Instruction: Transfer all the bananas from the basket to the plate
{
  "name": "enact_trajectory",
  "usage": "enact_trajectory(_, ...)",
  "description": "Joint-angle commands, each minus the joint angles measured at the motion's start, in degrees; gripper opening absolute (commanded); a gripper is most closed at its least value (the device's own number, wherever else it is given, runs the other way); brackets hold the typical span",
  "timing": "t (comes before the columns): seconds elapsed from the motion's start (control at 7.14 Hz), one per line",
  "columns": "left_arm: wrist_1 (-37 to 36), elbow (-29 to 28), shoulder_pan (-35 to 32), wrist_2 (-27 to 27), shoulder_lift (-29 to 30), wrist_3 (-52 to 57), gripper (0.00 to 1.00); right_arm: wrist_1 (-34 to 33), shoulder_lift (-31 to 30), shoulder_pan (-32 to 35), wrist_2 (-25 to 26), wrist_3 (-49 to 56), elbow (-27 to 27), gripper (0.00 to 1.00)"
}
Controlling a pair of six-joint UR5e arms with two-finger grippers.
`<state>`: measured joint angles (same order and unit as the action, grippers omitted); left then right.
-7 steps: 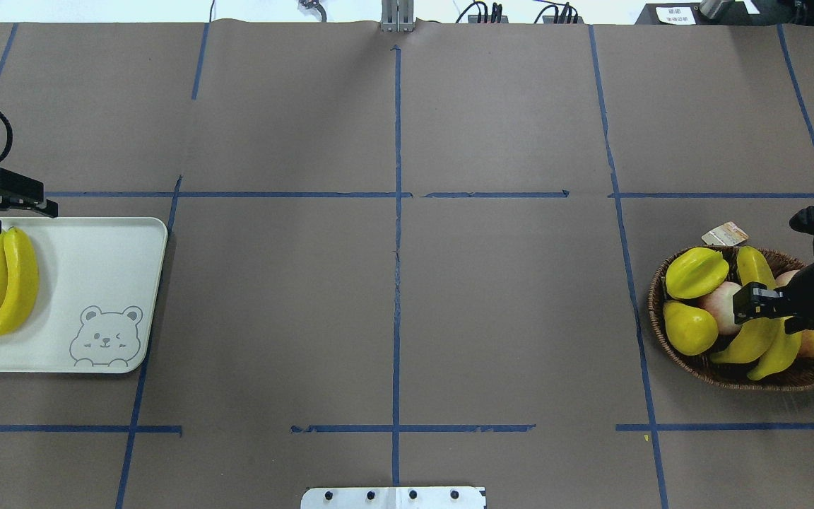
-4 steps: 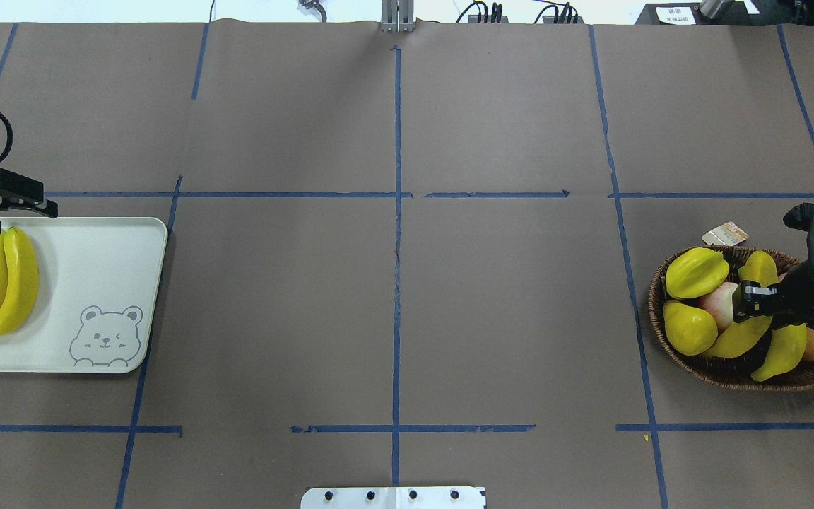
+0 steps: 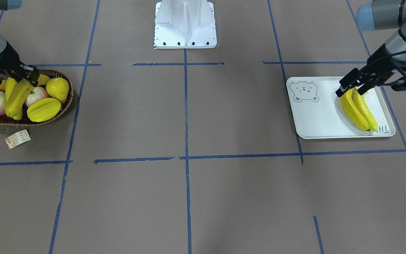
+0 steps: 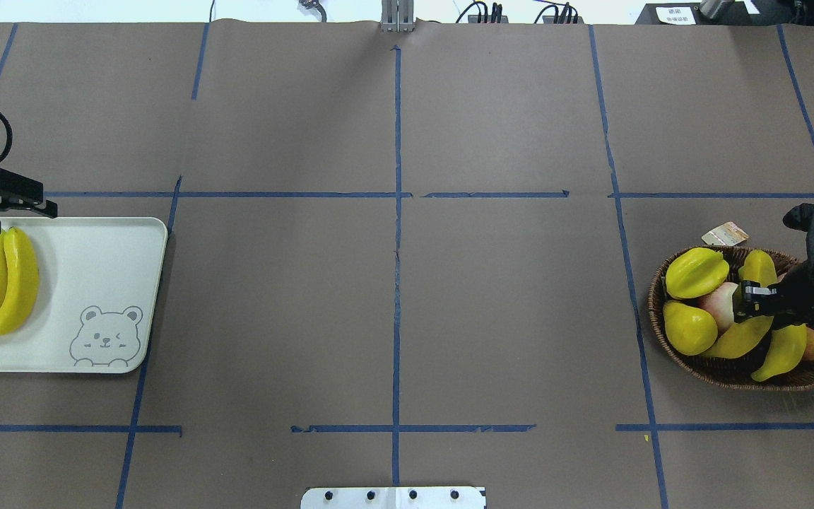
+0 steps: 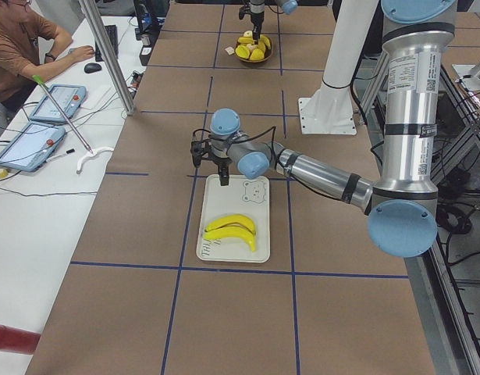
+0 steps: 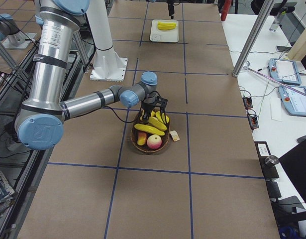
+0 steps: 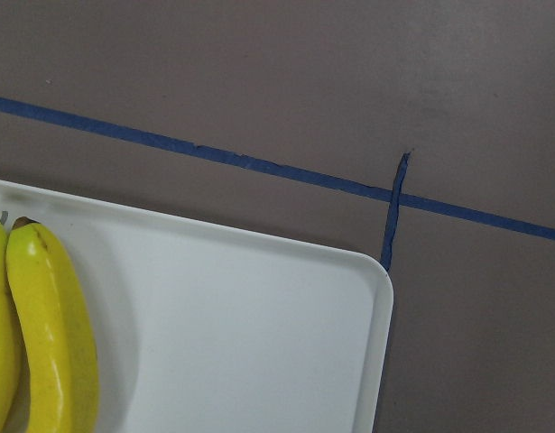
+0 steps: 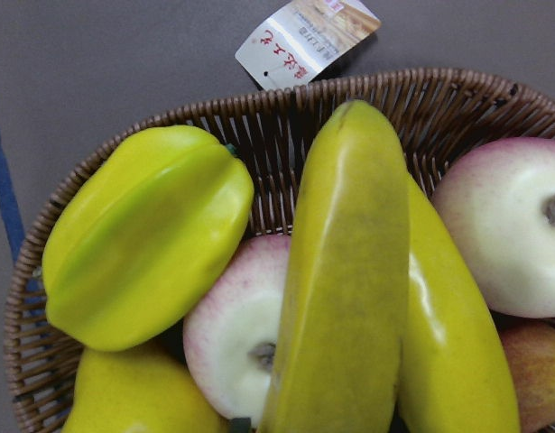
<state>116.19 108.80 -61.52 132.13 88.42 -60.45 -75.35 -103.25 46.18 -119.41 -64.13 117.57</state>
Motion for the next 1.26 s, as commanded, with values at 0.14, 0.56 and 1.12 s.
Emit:
enact_trajectory(0.14, 0.00, 0.01, 0.00, -0.03, 0.00, 0.07, 1.00, 0.02, 0.86, -0.30, 0.32, 0.06, -0.94, 0.36)
enact_trajectory(0.56, 0.00, -0.17, 0.00, -0.03, 0.08, 0.07, 1.00, -0.76, 0.16, 0.22, -0.46, 0.93, 2.20, 0.01)
enact_trajectory(1.12, 0.00, 0.01, 0.00, 0.06, 0.08, -0.02, 1.00, -15.36, -3.37, 11.61, -9.86, 12.65, 17.38, 0.00)
